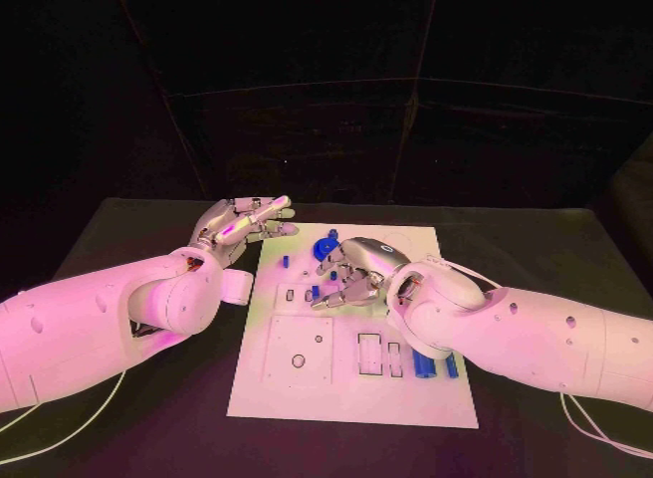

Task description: Assemble the parts on the task board

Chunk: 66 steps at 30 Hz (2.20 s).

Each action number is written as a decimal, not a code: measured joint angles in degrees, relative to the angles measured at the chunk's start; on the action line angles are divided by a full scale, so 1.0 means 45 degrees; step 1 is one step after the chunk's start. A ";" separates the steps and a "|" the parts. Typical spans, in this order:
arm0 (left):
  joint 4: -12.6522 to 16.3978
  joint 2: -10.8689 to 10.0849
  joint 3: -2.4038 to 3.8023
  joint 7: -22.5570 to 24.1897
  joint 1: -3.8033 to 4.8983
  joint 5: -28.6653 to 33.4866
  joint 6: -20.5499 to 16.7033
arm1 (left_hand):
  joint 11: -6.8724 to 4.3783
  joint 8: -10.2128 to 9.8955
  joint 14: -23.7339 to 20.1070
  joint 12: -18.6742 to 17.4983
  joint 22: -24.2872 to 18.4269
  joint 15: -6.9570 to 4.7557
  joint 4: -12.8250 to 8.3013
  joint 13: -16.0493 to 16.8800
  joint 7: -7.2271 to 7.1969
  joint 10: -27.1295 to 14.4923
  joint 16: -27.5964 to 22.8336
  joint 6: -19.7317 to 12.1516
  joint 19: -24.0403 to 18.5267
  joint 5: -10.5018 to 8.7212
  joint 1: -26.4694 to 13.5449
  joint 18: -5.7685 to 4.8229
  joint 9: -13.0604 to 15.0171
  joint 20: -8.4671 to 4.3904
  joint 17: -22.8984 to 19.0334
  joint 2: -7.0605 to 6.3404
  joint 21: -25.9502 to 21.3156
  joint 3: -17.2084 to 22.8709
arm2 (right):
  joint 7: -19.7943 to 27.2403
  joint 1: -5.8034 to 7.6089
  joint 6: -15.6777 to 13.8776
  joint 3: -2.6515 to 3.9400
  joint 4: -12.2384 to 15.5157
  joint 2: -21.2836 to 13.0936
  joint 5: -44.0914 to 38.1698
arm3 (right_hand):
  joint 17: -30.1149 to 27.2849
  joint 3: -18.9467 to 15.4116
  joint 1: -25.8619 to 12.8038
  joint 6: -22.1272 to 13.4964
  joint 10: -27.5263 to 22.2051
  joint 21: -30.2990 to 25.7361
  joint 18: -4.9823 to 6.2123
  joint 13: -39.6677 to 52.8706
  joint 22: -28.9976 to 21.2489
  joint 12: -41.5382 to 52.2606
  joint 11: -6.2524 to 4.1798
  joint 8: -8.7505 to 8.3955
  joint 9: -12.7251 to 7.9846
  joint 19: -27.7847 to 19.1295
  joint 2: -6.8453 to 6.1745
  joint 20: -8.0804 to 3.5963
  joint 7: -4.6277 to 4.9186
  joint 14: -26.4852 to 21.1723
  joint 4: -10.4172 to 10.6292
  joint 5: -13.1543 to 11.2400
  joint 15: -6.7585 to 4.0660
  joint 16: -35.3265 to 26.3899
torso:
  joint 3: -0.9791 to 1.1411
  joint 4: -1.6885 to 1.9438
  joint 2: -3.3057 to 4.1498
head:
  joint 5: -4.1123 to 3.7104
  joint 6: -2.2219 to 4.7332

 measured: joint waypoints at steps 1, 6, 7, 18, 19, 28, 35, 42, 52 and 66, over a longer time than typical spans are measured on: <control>-0.0023 -0.0007 0.0000 -0.0025 0.0000 -0.0057 0.0026 | -0.0110 0.0074 0.0498 0.0090 0.0072 -0.0164 -0.0025 0.0045 -0.0083 0.0374 0.0190 0.0202 0.0394 0.0000 -0.0023 -0.0002 0.0010 -0.0159 0.0180 0.0023 0.0179 0.0025 | 0.0260 0.0000 -0.0138 0.0002 0.0122 -0.0147 0.0108 | -0.0026 0.0024 0.0118 0.0000 0.0000 -0.0055 0.0001 0.0000 -0.0021 0.0000 0.0000 0.0000 0.0000 -0.0004 0.0129 0.0004 0.0000 0.0000 -0.0024 0.0044 0.0000 -0.0013 | -0.0001 0.0000 -0.0005 | 0.0000 0.0009; -0.0086 -0.0142 0.0000 -0.0373 0.0001 -0.0757 0.0230 | -0.0821 0.0206 0.3193 0.0482 0.0540 -0.1040 -0.0025 0.0289 -0.0662 0.2055 0.1582 0.0888 0.2383 0.0000 -0.0078 -0.0002 0.0038 -0.1033 0.1318 0.0078 0.1230 0.0024 | 0.1893 0.0158 -0.0696 0.0020 0.0779 -0.1124 0.1203 | -0.0171 0.0364 0.0691 -0.0129 -0.0029 -0.0187 0.0001 -0.0043 -0.0263 0.0000 -0.0027 0.0000 0.0013 -0.0130 0.0773 0.0129 0.0006 0.0000 -0.0247 0.0487 0.0000 -0.0158 | -0.0007 0.0000 -0.0022 | 0.0022 0.0071; -0.0087 -0.0183 0.0000 -0.0512 0.0003 -0.0994 0.0288 | -0.0958 0.0206 0.3662 0.0497 0.0650 -0.1201 -0.0025 0.0336 -0.0756 0.2357 0.1926 0.1048 0.2772 0.0000 -0.0078 -0.0004 0.0050 -0.1202 0.1608 0.0078 0.1472 0.0024 | 0.2168 0.0258 -0.0725 0.0035 0.0867 -0.1306 0.1530 | -0.0209 0.0419 0.0807 -0.0129 -0.0097 -0.0256 0.0001 -0.0070 -0.0379 0.0000 -0.0043 0.0000 0.0026 -0.0196 0.0888 0.0122 0.0006 0.0000 -0.0302 0.0633 0.0000 -0.0195 | -0.0006 0.0000 -0.0032 | 0.0034 0.0084; -0.0166 -0.0172 0.0005 -0.5013 0.0602 -0.6128 0.1767 | -0.1871 0.1611 0.4116 0.4730 0.3363 -0.2241 0.1484 0.3604 -0.1700 0.3975 1.4575 0.1810 0.5557 0.0095 -0.1751 -0.0003 0.0746 -0.2386 1.3858 -0.0355 0.5515 -0.1017 | 0.3939 0.1605 -0.0108 0.0123 0.0936 -0.3143 0.6212 | -0.0559 0.0841 0.1675 -0.0014 -0.0158 -0.0510 -0.0001 -0.0251 -0.0847 -0.0111 -0.0068 0.0197 0.0053 -0.0391 0.1756 0.0019 -0.0109 0.0000 -0.0988 0.1303 -0.0001 -0.0438 | 0.0104 0.0001 -0.0313 | 0.0121 -0.0076; -0.0187 -0.0135 0.0005 -0.5351 0.0649 -0.6437 0.1882 | -0.1939 0.1876 0.4133 0.5622 0.4107 -0.2295 0.1609 0.4365 -0.1764 0.3842 1.5093 0.1780 0.5677 0.0098 -0.1774 -0.0001 0.0908 -0.2470 1.4081 -0.0378 0.6230 -0.1190 | 0.3972 0.1645 -0.0047 0.0124 0.0898 -0.3219 0.6416 | -0.0559 0.0827 0.1676 0.0011 -0.0158 -0.0510 -0.0001 -0.0246 -0.0847 -0.0111 -0.0068 0.0211 0.0053 -0.0391 0.1756 0.0019 -0.0133 0.0000 -0.1002 0.1340 0.0000 -0.0438 | 0.0111 0.0001 -0.0331 | 0.0121 -0.0088; -0.0891 0.0870 0.0007 -0.9843 0.1278 -1.0486 0.3955 | -0.2220 0.4373 0.4146 1.1978 1.0683 -0.2393 0.3342 1.0728 -0.1982 0.2984 1.6750 0.1007 0.6277 0.0001 -0.2119 -0.0601 0.2616 -0.2601 1.4400 0.0246 1.1517 -0.2422 | 0.4071 0.1873 0.0640 0.0121 0.0467 -0.3854 0.8102 | -0.0634 0.0916 0.1761 0.0122 -0.0158 -0.0559 -0.0001 -0.0250 -0.0917 -0.0111 -0.0068 0.0264 0.0052 -0.0390 0.1841 0.0019 -0.0154 0.0001 -0.1160 0.1916 -0.0001 -0.0505 | 0.0214 -0.0024 -0.0613 | 0.0220 -0.0359; -0.1614 0.1836 0.0009 -1.2015 0.1586 -1.2372 0.5289 | -0.2311 0.5283 0.4102 1.2690 1.2722 -0.2439 0.3439 1.1524 -0.2109 0.3067 1.7091 0.0724 0.6851 0.0001 -0.2246 -0.0985 0.3291 -0.2636 1.4399 0.0219 1.2908 -0.2737 | 0.3880 0.1902 0.0919 0.0117 0.0293 -0.3936 0.8464 | -0.0743 0.0956 0.1785 0.0122 -0.0162 -0.0635 0.0000 -0.0347 -0.1075 -0.0172 -0.0073 0.0264 0.0051 -0.0433 0.1864 -0.0024 -0.0155 0.0000 -0.1307 0.2079 -0.0001 -0.0588 | 0.0284 -0.0018 -0.0791 | 0.0253 -0.0487; -0.2301 0.2715 -0.0009 -1.2972 0.1735 -1.3134 0.5996 | -0.2320 0.5630 0.4102 1.2772 1.2968 -0.2439 0.3451 1.1693 -0.2112 0.3075 1.7091 0.0505 0.6851 0.0001 -0.2289 -0.0983 0.3621 -0.2635 1.4398 0.0262 1.3044 -0.2891 | 0.3699 0.1906 0.1095 0.0114 0.0180 -0.3782 0.8449 | -0.0820 0.0969 0.1811 0.0122 -0.0204 -0.0706 0.0001 -0.0381 -0.1190 -0.0196 -0.0115 0.0263 0.0050 -0.0434 0.1890 -0.0025 -0.0155 0.0000 -0.1360 0.2149 -0.0001 -0.0652 | 0.0303 -0.0024 -0.0852 | 0.0237 -0.0552; -0.3013 0.3527 -0.0381 -1.3435 0.2007 -1.3400 0.6698 | -0.2319 0.5749 0.4102 1.2832 1.2920 -0.2438 0.3473 1.1711 -0.2096 0.3075 1.7091 0.0396 0.6850 0.0001 -0.2300 -0.0982 0.3752 -0.2635 1.4397 0.0273 1.3044 -0.2983 | 0.3505 0.1908 0.1244 0.0114 0.0098 -0.3622 0.8199 | -0.0870 0.0954 0.1811 0.0122 -0.0204 -0.0706 0.0000 -0.0336 -0.1255 -0.0196 -0.0114 0.0262 0.0048 -0.0526 0.1890 -0.0026 -0.0154 0.0000 -0.1375 0.2149 -0.0002 -0.0652 | 0.0304 -0.0055 -0.0829 | 0.0310 -0.0610; -0.3461 0.4137 -0.0584 -1.3750 0.2058 -1.3456 0.7665 | -0.2318 0.5825 0.4102 1.2919 1.3034 -0.2437 0.3439 1.1811 -0.2097 0.3074 1.7091 0.0307 0.6849 0.0001 -0.2299 -0.0983 0.3843 -0.2634 1.4396 0.0273 1.3068 -0.3017 | 0.3337 0.1907 0.1320 0.0112 -0.0008 -0.3484 0.7952 | -0.0900 0.0954 0.1811 0.0122 -0.0203 -0.0764 0.0001 -0.0337 -0.1309 -0.0196 -0.0114 0.0306 0.0046 -0.0526 0.1890 -0.0026 -0.0155 0.0000 -0.1374 0.2211 -0.0001 -0.0716 | 0.0276 -0.0046 -0.0812 | 0.0271 -0.0735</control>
